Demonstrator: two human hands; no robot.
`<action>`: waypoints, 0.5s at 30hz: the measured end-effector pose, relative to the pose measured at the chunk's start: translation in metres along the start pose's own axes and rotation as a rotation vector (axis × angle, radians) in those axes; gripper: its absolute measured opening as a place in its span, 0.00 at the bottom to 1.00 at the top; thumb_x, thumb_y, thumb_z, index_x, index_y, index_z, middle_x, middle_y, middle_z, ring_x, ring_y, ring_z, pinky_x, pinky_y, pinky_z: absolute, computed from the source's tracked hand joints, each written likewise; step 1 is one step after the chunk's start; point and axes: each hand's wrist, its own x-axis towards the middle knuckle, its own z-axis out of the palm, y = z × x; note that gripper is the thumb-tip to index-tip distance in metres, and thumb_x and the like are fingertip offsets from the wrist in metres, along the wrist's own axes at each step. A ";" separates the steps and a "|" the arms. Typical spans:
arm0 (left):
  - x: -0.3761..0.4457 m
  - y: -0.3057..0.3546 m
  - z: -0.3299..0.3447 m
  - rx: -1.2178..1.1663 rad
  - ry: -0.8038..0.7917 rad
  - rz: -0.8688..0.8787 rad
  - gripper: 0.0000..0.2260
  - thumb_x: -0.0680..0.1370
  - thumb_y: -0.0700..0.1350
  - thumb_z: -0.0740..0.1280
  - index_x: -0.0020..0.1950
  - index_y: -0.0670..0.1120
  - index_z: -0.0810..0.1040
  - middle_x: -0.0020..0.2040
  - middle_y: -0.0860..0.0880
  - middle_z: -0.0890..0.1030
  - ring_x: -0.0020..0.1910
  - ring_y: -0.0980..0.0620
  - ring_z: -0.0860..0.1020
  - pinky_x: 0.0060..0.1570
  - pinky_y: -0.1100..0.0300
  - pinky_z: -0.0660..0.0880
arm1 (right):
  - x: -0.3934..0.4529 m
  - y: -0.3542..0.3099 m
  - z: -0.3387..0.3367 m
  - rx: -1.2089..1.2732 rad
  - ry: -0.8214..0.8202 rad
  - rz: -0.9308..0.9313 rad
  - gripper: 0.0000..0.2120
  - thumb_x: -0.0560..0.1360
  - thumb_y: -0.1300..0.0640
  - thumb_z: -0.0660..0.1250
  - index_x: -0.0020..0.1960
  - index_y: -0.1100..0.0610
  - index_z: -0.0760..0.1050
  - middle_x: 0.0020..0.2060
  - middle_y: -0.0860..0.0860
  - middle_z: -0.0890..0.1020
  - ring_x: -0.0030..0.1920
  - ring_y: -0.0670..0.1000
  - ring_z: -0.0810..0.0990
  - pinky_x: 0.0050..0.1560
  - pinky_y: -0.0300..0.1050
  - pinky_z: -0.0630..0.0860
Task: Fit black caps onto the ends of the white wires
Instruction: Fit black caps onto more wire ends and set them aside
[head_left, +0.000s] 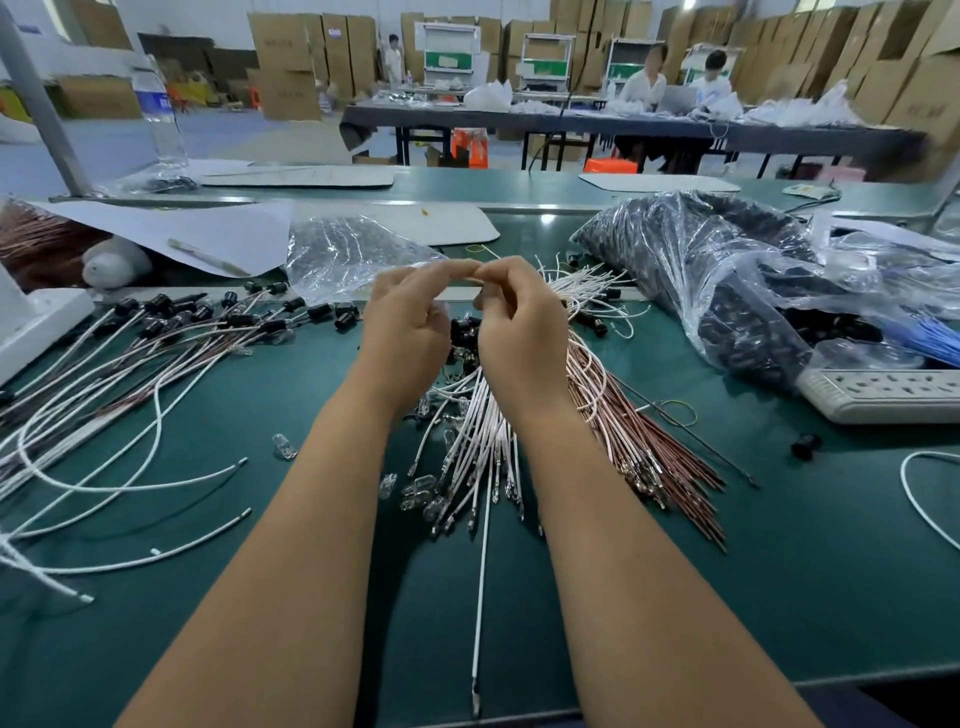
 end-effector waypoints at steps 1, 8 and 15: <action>0.000 0.001 0.002 -0.019 0.010 -0.002 0.21 0.78 0.35 0.58 0.63 0.58 0.76 0.52 0.64 0.75 0.64 0.54 0.65 0.65 0.58 0.62 | -0.001 0.000 0.000 -0.002 0.035 -0.049 0.08 0.78 0.68 0.60 0.49 0.61 0.77 0.38 0.49 0.78 0.38 0.47 0.75 0.39 0.36 0.70; 0.002 -0.014 -0.006 0.184 0.194 0.062 0.11 0.82 0.44 0.59 0.56 0.46 0.81 0.37 0.52 0.76 0.43 0.44 0.76 0.54 0.44 0.70 | 0.007 0.002 -0.008 0.008 0.453 0.062 0.08 0.80 0.65 0.56 0.49 0.58 0.73 0.39 0.50 0.77 0.36 0.45 0.74 0.36 0.31 0.68; -0.002 -0.030 -0.009 0.362 0.131 0.128 0.12 0.82 0.47 0.61 0.59 0.46 0.82 0.41 0.44 0.84 0.40 0.42 0.78 0.40 0.53 0.74 | 0.005 0.010 -0.014 -0.492 0.402 0.088 0.25 0.68 0.71 0.58 0.61 0.56 0.76 0.63 0.53 0.73 0.66 0.53 0.68 0.66 0.51 0.58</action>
